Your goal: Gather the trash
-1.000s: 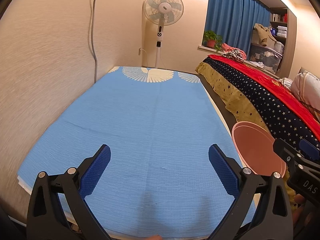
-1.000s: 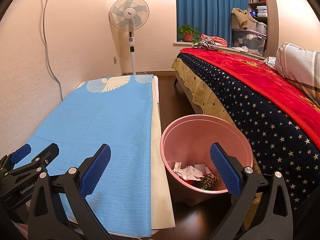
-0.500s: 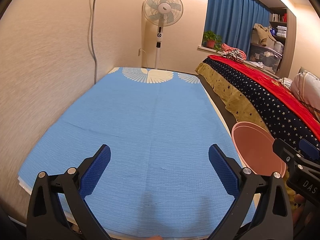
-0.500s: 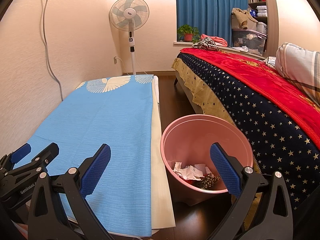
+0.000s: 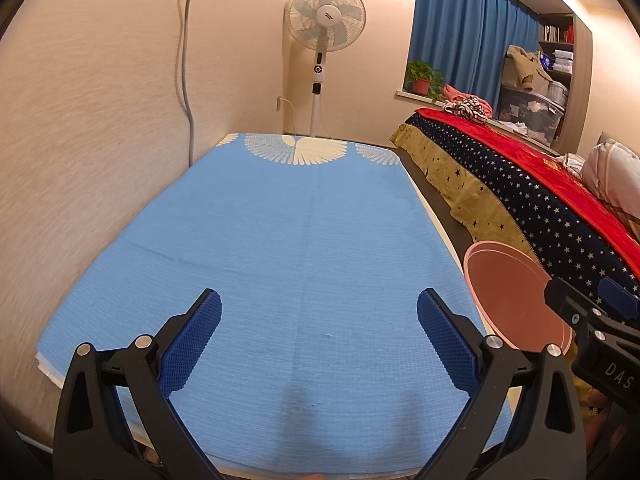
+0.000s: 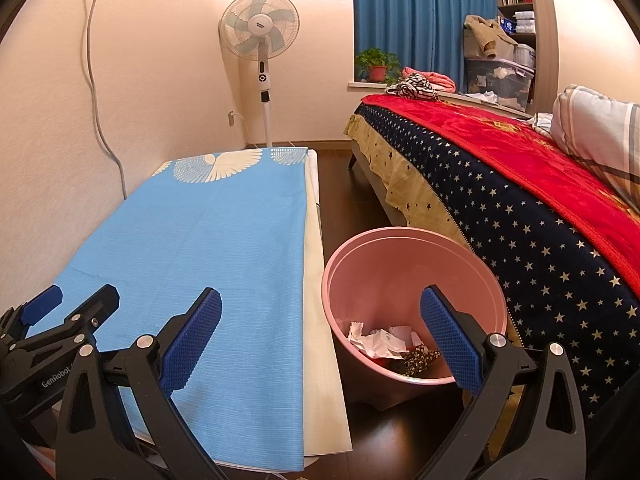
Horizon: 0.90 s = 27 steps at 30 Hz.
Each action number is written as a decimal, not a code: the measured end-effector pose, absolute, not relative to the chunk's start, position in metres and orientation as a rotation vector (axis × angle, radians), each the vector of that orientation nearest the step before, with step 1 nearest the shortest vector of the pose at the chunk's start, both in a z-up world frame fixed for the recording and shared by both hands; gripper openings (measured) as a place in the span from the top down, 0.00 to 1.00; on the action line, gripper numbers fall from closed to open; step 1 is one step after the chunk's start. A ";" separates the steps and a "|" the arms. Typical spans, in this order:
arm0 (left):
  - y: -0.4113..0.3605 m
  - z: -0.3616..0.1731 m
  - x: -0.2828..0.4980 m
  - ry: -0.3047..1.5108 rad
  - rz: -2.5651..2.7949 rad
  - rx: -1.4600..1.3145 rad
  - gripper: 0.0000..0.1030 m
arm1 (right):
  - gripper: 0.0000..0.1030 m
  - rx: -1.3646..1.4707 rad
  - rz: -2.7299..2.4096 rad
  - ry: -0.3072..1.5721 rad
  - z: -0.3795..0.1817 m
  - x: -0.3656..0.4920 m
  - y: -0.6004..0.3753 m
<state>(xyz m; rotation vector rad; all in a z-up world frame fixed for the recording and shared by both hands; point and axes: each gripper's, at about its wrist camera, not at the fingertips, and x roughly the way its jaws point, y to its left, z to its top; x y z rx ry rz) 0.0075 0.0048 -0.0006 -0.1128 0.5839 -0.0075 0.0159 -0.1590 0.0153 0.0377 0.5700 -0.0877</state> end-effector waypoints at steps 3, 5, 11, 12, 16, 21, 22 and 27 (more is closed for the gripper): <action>0.005 -0.001 0.008 0.585 -0.007 -0.112 0.08 | 0.05 0.037 -0.087 0.571 0.015 0.015 -0.159; 0.004 -0.001 0.007 0.586 -0.006 -0.109 0.08 | 0.05 0.038 -0.086 0.573 0.014 0.016 -0.159; 0.001 -0.001 0.005 0.588 -0.004 -0.097 0.08 | 0.05 0.035 -0.082 0.578 0.014 0.015 -0.158; 0.000 -0.001 0.005 0.587 -0.005 -0.097 0.08 | 0.05 0.035 -0.082 0.578 0.014 0.015 -0.158; 0.001 -0.002 0.006 0.589 -0.007 -0.100 0.08 | 0.05 0.036 -0.085 0.584 0.013 0.017 -0.159; 0.001 -0.002 0.005 0.592 0.004 -0.105 0.08 | 0.05 0.041 -0.087 0.589 0.012 0.018 -0.162; 0.001 -0.003 0.006 0.597 0.011 -0.111 0.08 | 0.05 0.042 -0.087 0.589 0.012 0.018 -0.161; 0.004 -0.007 0.007 0.623 0.036 -0.125 0.08 | 0.05 0.040 -0.085 0.593 0.011 0.018 -0.162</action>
